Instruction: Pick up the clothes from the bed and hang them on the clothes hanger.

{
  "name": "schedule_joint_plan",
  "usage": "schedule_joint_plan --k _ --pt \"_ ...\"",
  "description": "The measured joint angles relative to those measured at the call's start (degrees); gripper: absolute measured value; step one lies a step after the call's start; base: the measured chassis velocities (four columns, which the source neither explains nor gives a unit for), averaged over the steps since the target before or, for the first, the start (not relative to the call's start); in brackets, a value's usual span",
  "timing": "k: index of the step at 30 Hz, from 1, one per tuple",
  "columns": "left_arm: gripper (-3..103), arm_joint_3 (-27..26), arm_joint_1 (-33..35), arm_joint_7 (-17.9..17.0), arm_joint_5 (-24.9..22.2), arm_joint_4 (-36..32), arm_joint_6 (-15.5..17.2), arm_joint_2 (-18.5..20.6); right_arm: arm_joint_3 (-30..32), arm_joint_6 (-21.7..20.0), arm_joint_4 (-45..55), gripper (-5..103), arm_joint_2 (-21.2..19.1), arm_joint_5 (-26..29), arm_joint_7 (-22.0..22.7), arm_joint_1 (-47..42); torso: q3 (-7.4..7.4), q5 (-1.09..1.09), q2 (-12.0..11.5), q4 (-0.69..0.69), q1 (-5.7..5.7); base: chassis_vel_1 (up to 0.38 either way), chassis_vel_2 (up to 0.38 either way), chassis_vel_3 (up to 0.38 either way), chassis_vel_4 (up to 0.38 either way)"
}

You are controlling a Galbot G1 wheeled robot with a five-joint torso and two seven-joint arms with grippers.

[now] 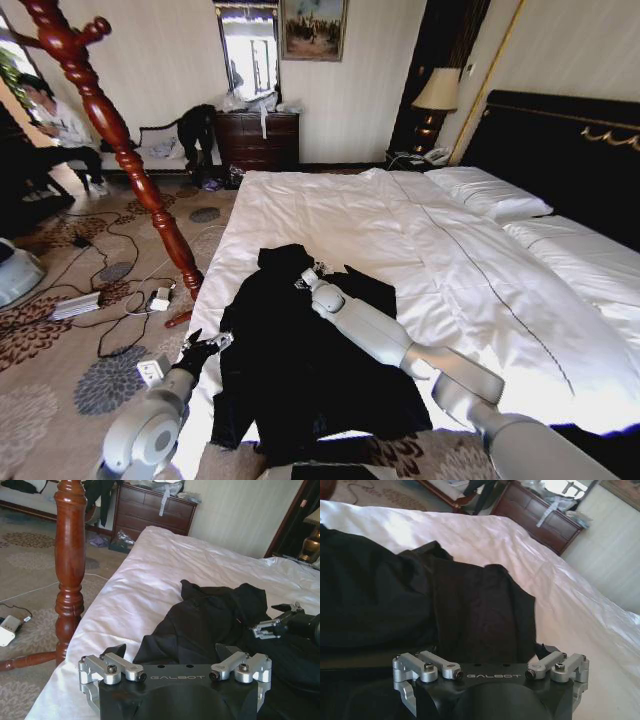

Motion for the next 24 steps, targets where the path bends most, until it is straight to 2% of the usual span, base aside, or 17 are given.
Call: schedule_joint_plan --k 7,15,24 --pt "100 -0.1 -0.44 -0.01 -0.14 0.14 -0.17 -0.13 -3.01 -7.32 4.24 100 -0.65 2.37 -1.95 0.99 0.0 0.0 0.0 -0.01 0.0 0.0 0.0 0.0 0.0" --pt "100 0.44 -1.14 -0.02 -0.15 0.52 -0.2 -0.14 -4.38 -8.41 4.58 100 -0.36 2.87 -2.57 1.07 0.0 0.0 0.0 -0.01 0.0 0.0 0.0 0.0 0.0" --pt "100 0.87 -2.02 -0.06 -0.39 0.92 -0.28 0.07 -5.65 -13.53 7.36 100 -1.58 3.37 -2.48 0.96 0.0 0.01 0.0 -0.02 0.0 0.0 0.0 0.0 0.0"
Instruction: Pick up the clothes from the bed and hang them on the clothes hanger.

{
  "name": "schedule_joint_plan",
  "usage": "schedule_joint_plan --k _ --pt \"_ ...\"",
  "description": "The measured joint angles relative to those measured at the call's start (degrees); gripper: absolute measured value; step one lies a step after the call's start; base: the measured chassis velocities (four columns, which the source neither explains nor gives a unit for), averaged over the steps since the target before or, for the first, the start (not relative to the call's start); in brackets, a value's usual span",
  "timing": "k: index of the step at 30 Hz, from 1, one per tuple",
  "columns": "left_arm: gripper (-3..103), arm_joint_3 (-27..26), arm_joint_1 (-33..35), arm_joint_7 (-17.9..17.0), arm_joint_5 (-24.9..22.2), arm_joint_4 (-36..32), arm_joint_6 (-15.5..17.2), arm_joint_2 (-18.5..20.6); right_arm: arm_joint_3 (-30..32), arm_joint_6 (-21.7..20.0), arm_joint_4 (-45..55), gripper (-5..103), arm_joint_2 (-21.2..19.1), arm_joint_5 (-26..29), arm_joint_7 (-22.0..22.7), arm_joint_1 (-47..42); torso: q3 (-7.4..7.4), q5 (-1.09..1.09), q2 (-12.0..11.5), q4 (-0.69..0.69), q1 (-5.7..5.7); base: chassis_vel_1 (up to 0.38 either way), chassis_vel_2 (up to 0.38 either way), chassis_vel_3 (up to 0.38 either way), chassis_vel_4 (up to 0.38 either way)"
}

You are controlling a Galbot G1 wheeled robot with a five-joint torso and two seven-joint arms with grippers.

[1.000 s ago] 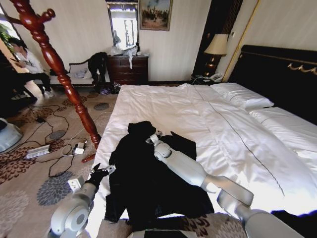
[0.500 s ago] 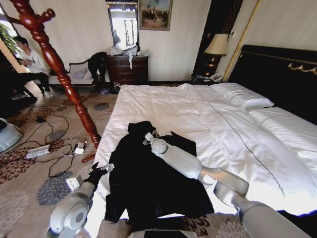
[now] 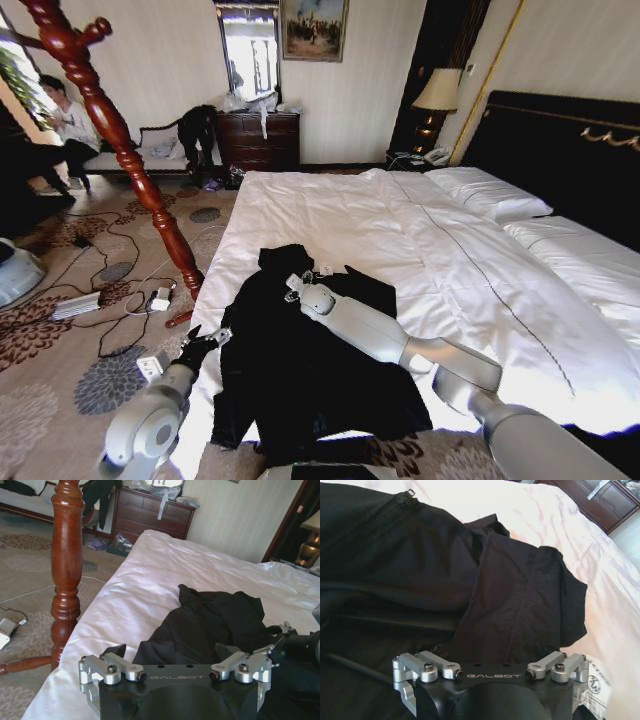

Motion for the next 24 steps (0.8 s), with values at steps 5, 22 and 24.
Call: schedule_joint_plan --k 5,22,24 --pt "100 0.23 -0.45 0.0 -0.23 0.27 -0.02 0.11 -0.22 1.3 -0.55 100 0.37 0.31 0.37 -0.06 0.0 0.0 0.0 0.0 0.0 0.0 0.0 0.0 0.0" --pt "100 -0.18 -0.54 -0.08 -0.71 0.23 -0.07 0.22 0.96 18.37 -20.24 100 10.27 -4.08 -0.18 3.39 0.0 0.0 0.0 0.01 0.0 0.0 0.0 0.0 0.0" --pt "100 0.03 -0.57 -0.09 -0.58 0.23 -0.08 0.03 1.42 19.11 -21.53 100 11.49 -4.13 -0.25 3.98 0.0 0.0 0.0 0.0 0.0 0.0 0.0 0.0 0.0"
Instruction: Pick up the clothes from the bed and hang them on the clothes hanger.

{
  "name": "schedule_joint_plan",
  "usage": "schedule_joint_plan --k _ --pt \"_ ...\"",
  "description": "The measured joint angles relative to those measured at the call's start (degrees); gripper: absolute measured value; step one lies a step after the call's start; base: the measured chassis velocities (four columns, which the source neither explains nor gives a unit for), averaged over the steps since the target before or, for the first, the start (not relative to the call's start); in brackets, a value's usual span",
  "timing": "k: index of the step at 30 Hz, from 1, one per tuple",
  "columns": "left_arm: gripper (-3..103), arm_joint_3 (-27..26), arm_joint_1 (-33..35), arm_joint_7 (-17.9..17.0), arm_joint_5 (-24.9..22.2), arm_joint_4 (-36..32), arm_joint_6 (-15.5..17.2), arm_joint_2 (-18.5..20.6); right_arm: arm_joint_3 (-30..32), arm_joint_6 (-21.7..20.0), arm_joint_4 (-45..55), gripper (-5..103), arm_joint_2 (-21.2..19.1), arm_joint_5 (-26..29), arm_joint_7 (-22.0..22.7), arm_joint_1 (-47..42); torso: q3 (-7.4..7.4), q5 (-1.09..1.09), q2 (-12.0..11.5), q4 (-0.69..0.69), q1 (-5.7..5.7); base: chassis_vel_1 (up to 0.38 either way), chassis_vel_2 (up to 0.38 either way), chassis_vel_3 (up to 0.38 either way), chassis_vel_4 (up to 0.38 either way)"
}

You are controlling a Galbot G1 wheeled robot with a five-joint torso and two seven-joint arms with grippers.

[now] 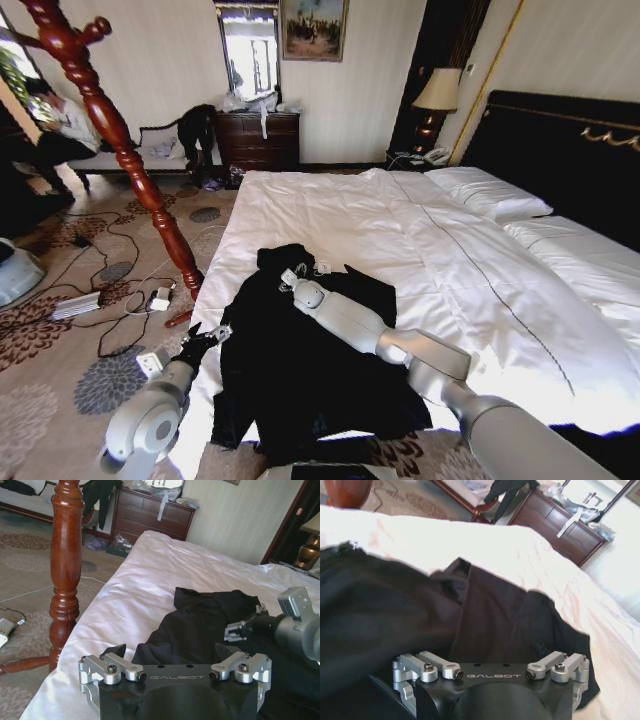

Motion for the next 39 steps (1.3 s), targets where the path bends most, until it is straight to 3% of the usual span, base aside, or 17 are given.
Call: schedule_joint_plan --k 7,14,17,22,34,39 --pt "100 0.49 -0.18 0.0 0.36 0.06 -0.01 -0.41 1.16 4.37 -7.48 100 4.57 -1.69 -0.85 1.54 0.0 0.0 0.0 0.01 0.0 0.0 0.0 0.0 0.0" --pt "100 0.15 0.22 0.01 0.58 0.03 -0.04 -0.48 0.71 5.0 -5.7 100 3.17 -1.03 -0.99 1.46 0.0 0.0 0.0 0.01 0.0 0.0 0.0 0.0 0.0" --pt "100 0.0 0.36 0.03 0.6 -0.07 -0.08 -0.48 -0.61 0.8 2.48 100 -1.05 5.42 1.07 0.93 0.0 0.01 0.0 -0.02 0.0 0.0 0.0 0.0 0.0" --pt "100 0.55 0.02 0.03 0.69 0.14 -0.1 -0.59 -1.43 -4.08 9.17 100 -3.64 10.8 3.64 0.39 -0.01 0.01 0.0 0.0 -0.01 0.0 0.0 0.0 0.0" --pt "100 -0.02 -0.33 0.04 0.04 0.0 -0.19 -0.1 -2.88 -6.58 3.59 100 -1.05 7.88 2.86 0.82 0.0 0.01 0.0 -0.01 0.0 0.0 0.0 0.0 0.0" --pt "100 0.09 -0.65 0.04 -0.1 -0.33 -0.23 -0.31 -4.49 -2.53 -2.86 100 2.28 4.67 1.47 2.53 0.0 0.0 0.0 0.0 0.0 0.0 0.0 0.0 0.0"
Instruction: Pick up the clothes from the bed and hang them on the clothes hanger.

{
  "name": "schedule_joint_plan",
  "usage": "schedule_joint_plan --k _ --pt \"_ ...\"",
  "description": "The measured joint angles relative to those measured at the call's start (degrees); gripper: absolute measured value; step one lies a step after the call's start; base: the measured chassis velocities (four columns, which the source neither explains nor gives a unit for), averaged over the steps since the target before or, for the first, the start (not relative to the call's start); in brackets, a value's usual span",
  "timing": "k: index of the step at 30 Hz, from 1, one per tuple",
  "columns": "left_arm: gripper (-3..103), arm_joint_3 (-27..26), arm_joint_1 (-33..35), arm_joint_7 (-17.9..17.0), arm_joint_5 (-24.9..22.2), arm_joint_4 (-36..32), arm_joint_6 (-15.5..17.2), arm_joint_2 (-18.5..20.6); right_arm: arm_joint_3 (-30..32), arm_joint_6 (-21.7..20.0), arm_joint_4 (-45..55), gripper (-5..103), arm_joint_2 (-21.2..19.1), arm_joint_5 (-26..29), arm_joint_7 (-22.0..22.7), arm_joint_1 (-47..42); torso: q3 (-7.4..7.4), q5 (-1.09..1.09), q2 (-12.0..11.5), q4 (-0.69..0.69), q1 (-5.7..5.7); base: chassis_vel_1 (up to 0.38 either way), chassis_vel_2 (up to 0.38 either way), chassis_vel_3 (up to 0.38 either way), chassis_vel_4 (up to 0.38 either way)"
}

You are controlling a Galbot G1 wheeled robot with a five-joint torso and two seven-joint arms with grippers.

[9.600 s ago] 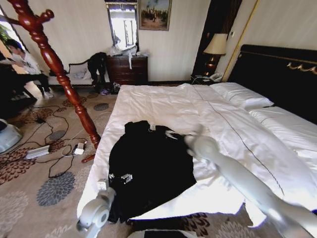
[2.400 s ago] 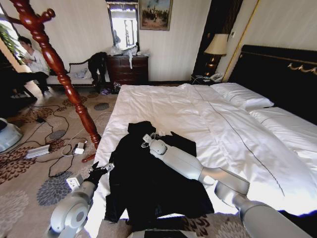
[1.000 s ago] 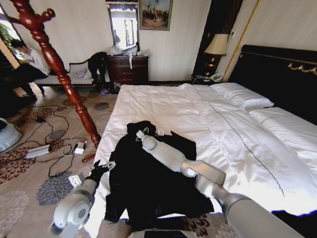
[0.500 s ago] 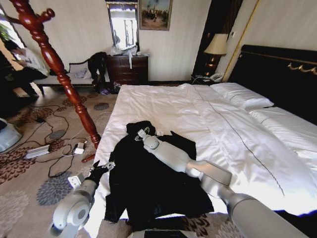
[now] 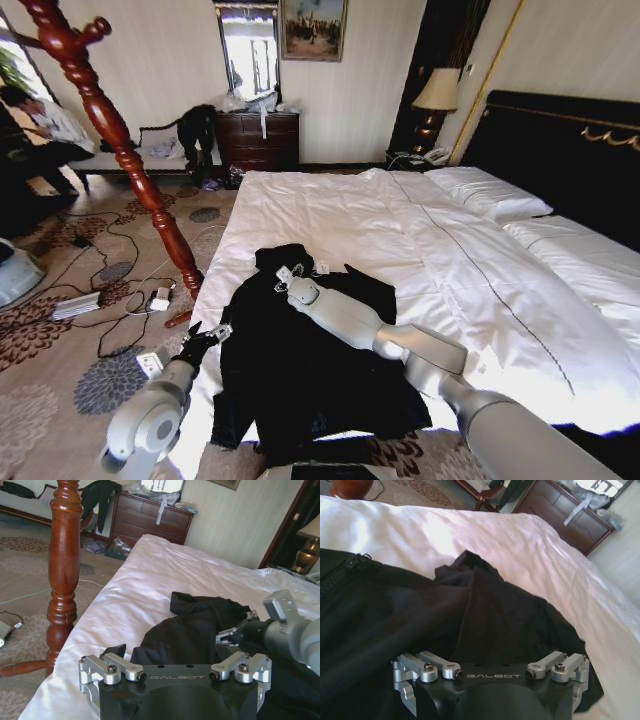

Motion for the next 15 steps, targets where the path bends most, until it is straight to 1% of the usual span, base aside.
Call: schedule_joint_plan --k 1,2,3,4,5,9,13,15 --pt "100 0.05 -0.12 0.0 -0.03 -0.02 -0.02 -0.11 -0.2 1.09 -1.62 100 1.05 -0.38 -0.05 0.31 0.0 0.0 0.0 0.0 0.0 0.0 0.0 0.0 0.0" --pt "100 0.05 -0.12 0.0 -0.03 -0.02 -0.02 -0.11 -0.2 1.09 -1.62 100 1.05 -0.38 -0.05 0.31 0.0 0.0 0.0 0.0 0.0 0.0 0.0 0.0 0.0" --pt "100 0.12 -0.21 0.0 -0.05 -0.02 -0.03 -0.19 -0.29 1.93 -3.06 100 2.16 -0.59 -0.05 0.55 0.0 0.0 0.0 0.0 0.0 0.0 0.0 0.0 0.0" --pt "100 0.17 -0.27 0.0 -0.06 -0.04 -0.06 -0.27 -0.31 2.89 -4.67 100 3.33 -0.7 -0.05 0.81 0.0 0.0 0.0 0.03 0.0 0.0 0.0 0.0 0.0" --pt "100 0.17 -0.28 0.0 -0.06 -0.07 -0.09 -0.27 -0.31 3.6 -5.56 100 3.68 -0.73 -0.06 0.91 0.0 0.0 0.0 0.05 0.0 0.0 0.0 0.0 0.0" --pt "100 -0.16 -0.2 0.01 -0.2 -0.24 -0.24 -0.24 -0.3 5.34 -6.54 100 3.84 -0.56 -0.03 0.93 0.0 0.0 0.0 -0.02 0.0 0.0 0.0 0.0 0.0" --pt "100 -0.6 0.14 0.03 -0.32 -0.38 -0.41 -0.15 -0.23 6.88 -6.66 100 3.84 -0.34 0.0 0.92 0.0 0.0 0.0 0.0 0.0 0.0 0.0 0.0 0.0" --pt "100 -0.71 0.4 0.05 -0.32 -0.48 -0.52 -0.19 0.31 8.75 -7.48 100 3.84 -0.38 0.06 0.93 0.0 0.0 0.0 0.03 0.0 0.0 0.0 0.0 0.0"
